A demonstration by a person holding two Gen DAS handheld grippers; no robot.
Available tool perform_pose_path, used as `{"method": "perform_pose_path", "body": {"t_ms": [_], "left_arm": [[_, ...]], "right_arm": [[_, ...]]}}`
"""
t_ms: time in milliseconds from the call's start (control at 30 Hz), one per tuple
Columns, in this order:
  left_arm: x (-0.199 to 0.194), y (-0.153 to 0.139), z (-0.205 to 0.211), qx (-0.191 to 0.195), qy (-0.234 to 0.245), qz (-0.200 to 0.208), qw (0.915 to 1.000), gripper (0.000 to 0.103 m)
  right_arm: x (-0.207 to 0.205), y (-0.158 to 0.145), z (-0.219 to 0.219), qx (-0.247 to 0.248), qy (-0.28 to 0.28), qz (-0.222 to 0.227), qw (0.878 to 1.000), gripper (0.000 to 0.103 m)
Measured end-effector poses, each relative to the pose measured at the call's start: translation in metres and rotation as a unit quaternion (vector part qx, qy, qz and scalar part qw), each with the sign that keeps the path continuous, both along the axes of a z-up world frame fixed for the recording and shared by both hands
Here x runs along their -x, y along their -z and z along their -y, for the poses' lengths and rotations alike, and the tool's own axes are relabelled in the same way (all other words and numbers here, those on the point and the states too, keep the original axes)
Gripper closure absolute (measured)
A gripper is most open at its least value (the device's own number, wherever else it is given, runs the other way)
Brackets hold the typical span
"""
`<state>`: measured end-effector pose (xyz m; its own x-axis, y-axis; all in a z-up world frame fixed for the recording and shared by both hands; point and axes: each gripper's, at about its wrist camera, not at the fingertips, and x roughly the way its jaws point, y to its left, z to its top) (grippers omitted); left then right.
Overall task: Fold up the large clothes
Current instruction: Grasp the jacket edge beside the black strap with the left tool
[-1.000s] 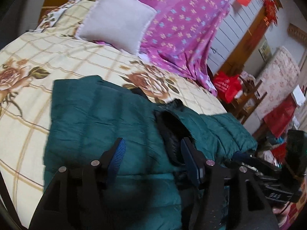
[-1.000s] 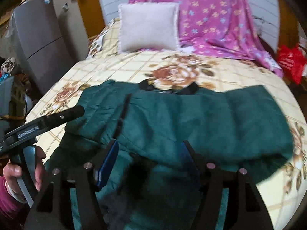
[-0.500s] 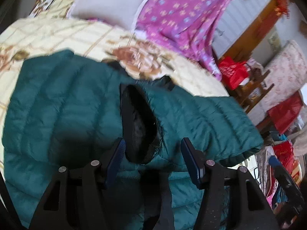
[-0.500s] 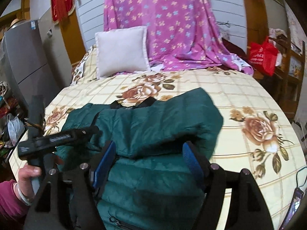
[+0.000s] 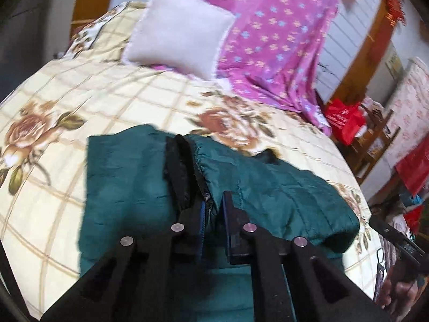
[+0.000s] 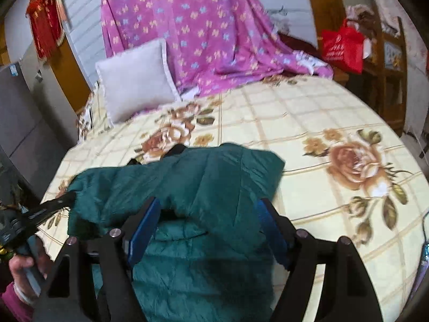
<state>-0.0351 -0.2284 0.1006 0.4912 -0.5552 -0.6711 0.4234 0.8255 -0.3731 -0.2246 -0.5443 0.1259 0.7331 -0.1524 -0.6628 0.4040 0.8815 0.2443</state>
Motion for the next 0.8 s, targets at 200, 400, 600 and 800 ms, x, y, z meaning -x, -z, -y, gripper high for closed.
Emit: {"method": "perform_pose_path", "body": {"t_ms": [200,400,600,800], "left_arm": [[-0.014,0.034,-0.03,-0.011,-0.029,-0.026,0.9992,0.103],[-0.017,0.037,-0.035,0.004,-0.032,-0.036,0.9988,0.103],[-0.012,0.007,-0.047,0.035,-0.061,0.01,0.9974,0.079],[-0.014,0.014,-0.022,-0.024,-0.044,0.028,0.9983,0.072]], "right_arm": [[-0.065,0.054,-0.015,0.036,-0.035,-0.089,0.995,0.026],[-0.083,0.086,-0.028,0.078,-0.056,-0.122,0.988,0.025],[-0.065,0.044,-0.026,0.063,-0.045,-0.071,0.995,0.026],[-0.103,0.041,-0.048,0.061,-0.062,-0.073,0.993,0.026]]}}
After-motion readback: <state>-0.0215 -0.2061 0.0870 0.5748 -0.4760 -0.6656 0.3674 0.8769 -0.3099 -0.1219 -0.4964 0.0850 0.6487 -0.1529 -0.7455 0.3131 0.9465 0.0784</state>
